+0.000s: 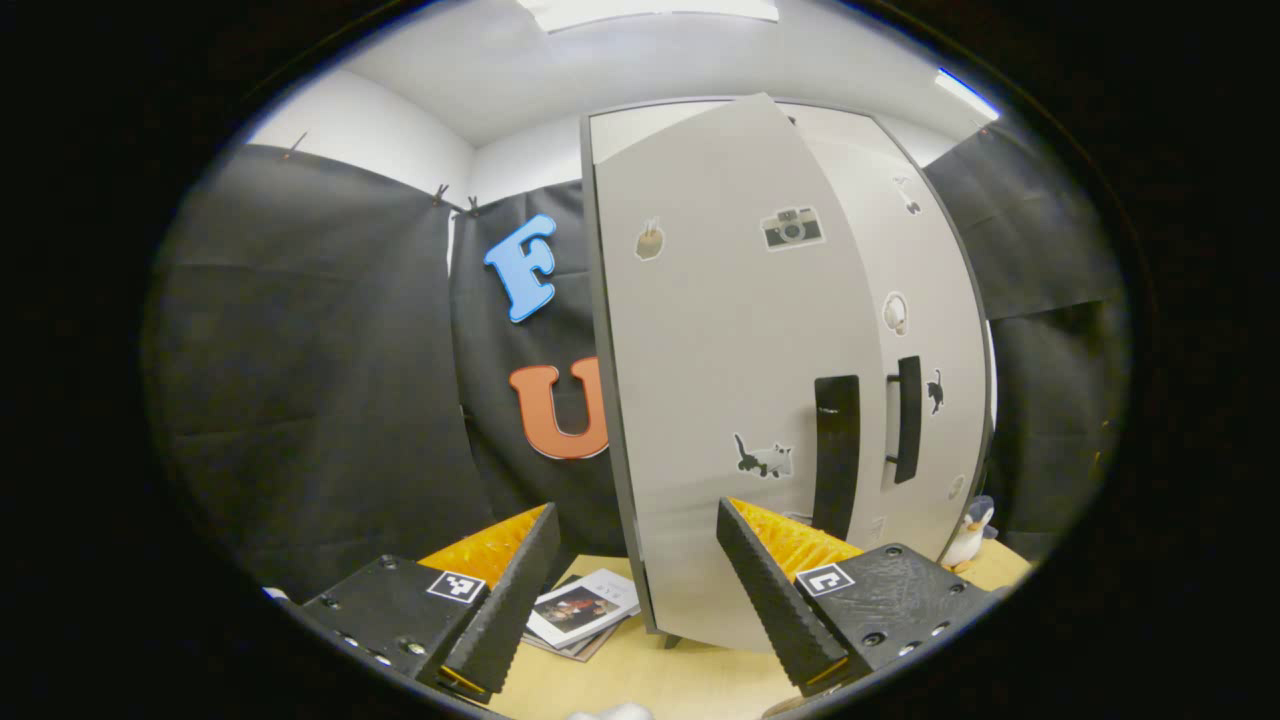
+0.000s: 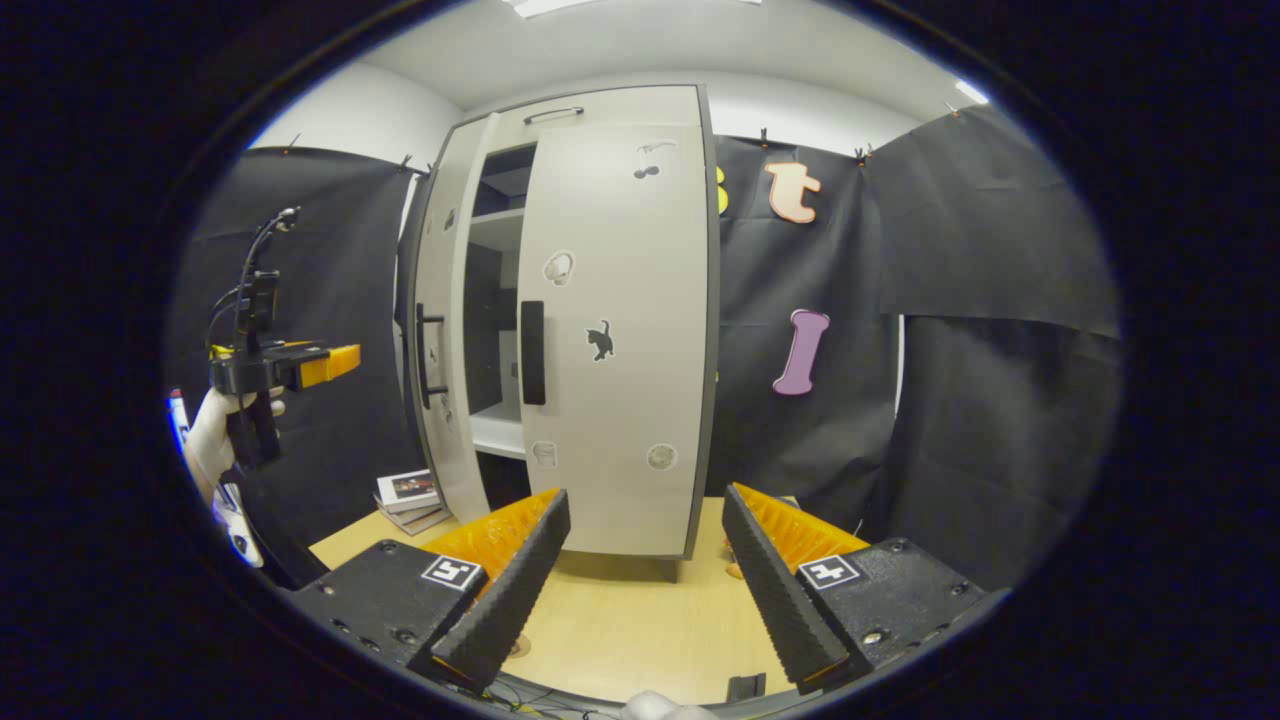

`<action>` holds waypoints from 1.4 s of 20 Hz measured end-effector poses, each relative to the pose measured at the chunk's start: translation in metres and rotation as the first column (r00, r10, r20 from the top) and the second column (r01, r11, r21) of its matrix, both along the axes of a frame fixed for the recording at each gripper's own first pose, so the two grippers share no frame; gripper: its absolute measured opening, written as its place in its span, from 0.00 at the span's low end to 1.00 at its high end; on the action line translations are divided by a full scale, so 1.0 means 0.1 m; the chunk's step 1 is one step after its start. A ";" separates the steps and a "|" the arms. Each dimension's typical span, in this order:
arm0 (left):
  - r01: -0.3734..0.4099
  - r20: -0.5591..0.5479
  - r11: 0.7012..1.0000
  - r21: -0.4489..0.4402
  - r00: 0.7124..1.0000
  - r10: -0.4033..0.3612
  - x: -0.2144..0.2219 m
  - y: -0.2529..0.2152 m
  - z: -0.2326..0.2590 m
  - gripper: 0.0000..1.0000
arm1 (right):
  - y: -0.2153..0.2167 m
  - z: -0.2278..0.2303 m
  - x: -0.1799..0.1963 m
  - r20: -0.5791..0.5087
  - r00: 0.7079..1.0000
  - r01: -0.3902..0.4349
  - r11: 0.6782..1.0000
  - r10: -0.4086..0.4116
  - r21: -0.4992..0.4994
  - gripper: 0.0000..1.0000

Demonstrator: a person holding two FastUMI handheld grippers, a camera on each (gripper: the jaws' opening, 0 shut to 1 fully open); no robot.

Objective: Grasp the bottle in the cabinet with the left hand and place it on the coaster, then close the right door with the right hand and the left door with the left hand.

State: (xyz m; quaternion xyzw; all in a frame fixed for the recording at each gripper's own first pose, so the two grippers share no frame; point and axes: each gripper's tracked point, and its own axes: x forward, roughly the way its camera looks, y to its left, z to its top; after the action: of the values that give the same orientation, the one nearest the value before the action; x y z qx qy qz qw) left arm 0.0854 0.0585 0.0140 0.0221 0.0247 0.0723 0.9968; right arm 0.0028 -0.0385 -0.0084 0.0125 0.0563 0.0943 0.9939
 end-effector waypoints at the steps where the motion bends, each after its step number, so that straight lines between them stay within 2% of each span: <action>1: 0.003 0.001 1.000 -0.004 1.000 -0.003 -0.08 -0.03 -0.03 0.97 | -0.01 0.00 -0.01 0.004 1.000 0.012 1.000 -0.012 0.006 1.00; 5: -0.006 -0.022 1.000 0.024 1.000 0.006 -0.41 -0.15 -0.15 0.97 | 0.02 0.04 0.02 0.024 0.999 0.034 0.999 -0.034 0.004 1.00; 9: 0.034 -0.073 0.999 -0.032 0.997 -0.036 -0.77 -0.43 -0.35 0.97 | 0.10 0.06 0.03 0.046 0.998 0.050 0.999 -0.050 0.003 1.00; 11: 0.053 -0.062 0.997 -0.049 0.997 -0.056 -0.89 -0.54 -0.32 0.98 | 0.15 0.09 0.02 0.058 0.997 0.054 0.998 -0.055 0.013 1.00; 15: 0.066 -0.035 0.998 0.015 0.997 -0.066 -0.96 -0.61 -0.24 0.98 | 0.23 0.12 0.02 0.070 0.996 0.059 0.998 -0.060 0.017 1.00; 28: 0.133 -0.029 0.991 0.018 0.991 -0.132 -1.02 -0.68 -0.28 0.97 | 0.35 0.07 -0.04 0.065 0.994 0.091 0.996 -0.091 0.002 1.00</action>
State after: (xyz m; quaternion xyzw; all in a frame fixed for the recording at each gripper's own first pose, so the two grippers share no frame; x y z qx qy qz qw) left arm -0.0167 -0.0095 -0.0136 0.0346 0.0361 0.0060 0.9987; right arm -0.0017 -0.0040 -0.0012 0.0115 0.0231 0.0492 0.9985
